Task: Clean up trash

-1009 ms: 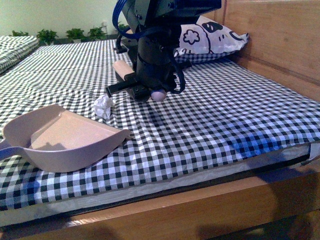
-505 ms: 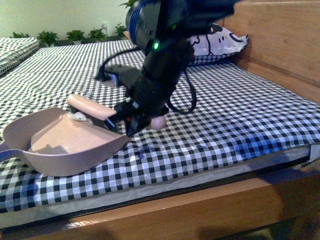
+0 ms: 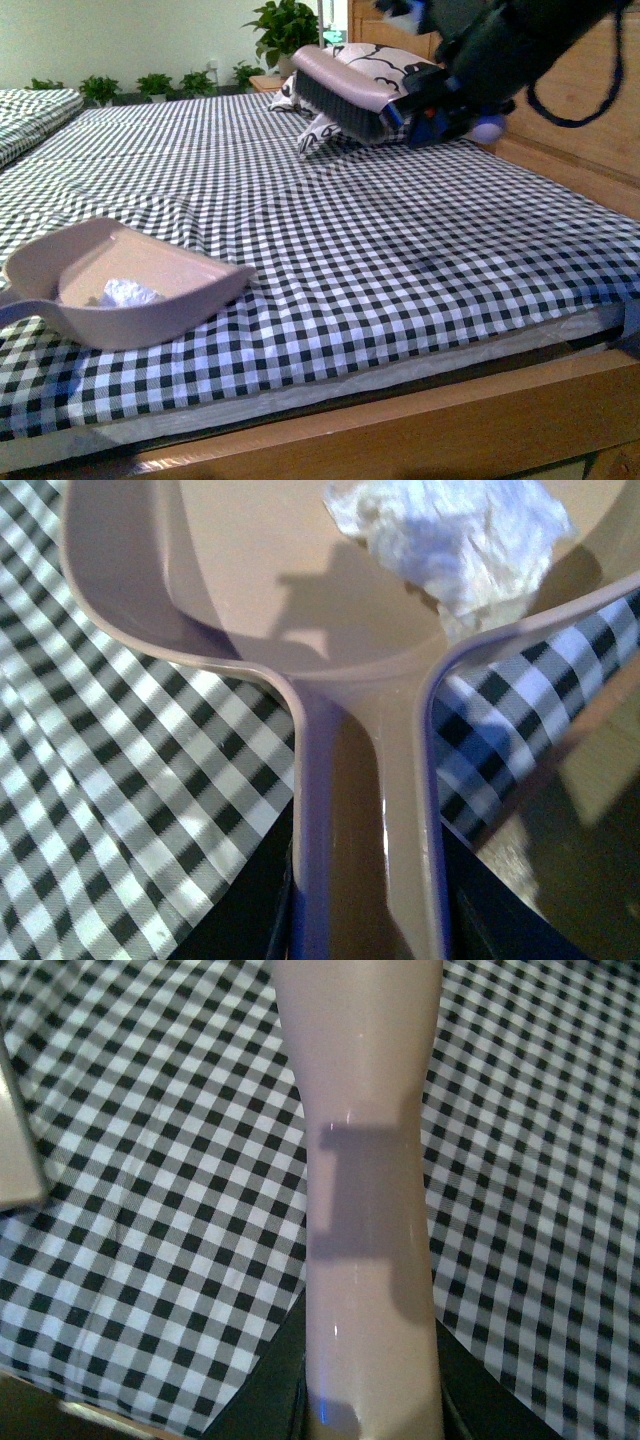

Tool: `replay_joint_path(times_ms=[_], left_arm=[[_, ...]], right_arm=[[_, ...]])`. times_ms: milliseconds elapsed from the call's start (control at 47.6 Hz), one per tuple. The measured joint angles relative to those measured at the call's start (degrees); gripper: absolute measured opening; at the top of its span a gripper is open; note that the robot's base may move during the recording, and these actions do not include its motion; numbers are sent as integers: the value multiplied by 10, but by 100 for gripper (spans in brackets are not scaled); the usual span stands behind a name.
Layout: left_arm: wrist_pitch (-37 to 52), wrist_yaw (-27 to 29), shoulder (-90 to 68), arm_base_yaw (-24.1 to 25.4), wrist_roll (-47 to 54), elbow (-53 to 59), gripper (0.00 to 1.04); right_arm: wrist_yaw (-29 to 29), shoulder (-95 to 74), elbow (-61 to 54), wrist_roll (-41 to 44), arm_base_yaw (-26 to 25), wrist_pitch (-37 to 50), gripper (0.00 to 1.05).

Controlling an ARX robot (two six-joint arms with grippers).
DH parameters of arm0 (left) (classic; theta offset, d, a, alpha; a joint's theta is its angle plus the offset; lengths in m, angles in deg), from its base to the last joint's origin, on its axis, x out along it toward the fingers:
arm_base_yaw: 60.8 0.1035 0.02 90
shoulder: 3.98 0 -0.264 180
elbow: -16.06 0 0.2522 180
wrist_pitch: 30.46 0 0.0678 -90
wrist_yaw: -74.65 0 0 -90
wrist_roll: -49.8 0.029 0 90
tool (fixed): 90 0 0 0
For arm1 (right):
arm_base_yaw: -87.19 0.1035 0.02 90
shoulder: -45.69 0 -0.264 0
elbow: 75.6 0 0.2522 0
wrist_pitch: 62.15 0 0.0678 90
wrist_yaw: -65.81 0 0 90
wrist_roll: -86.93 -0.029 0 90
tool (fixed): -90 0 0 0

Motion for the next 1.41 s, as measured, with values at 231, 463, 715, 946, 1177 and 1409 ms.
replay_joint_path(times_ms=[231, 463, 715, 946, 1177, 1409], left_arm=[[239, 182, 71, 10, -304, 56, 27], [251, 337, 269, -70, -381, 150, 27], [175, 467, 515, -185, -389, 245, 27], [125, 594, 680, -289, -374, 318, 27], [97, 629, 739, -336, -381, 346, 27], [97, 629, 740, -337, -381, 346, 27]], right_arm=[[-98, 331, -291, -182, -123, 113, 18], [-168, 591, -412, -269, -203, 92, 18], [-178, 714, -417, -347, -210, 74, 18], [-82, 776, -428, -381, -114, 67, 18], [8, 788, -433, -386, -95, 43, 18], [10, 788, -433, -386, -95, 42, 18]])
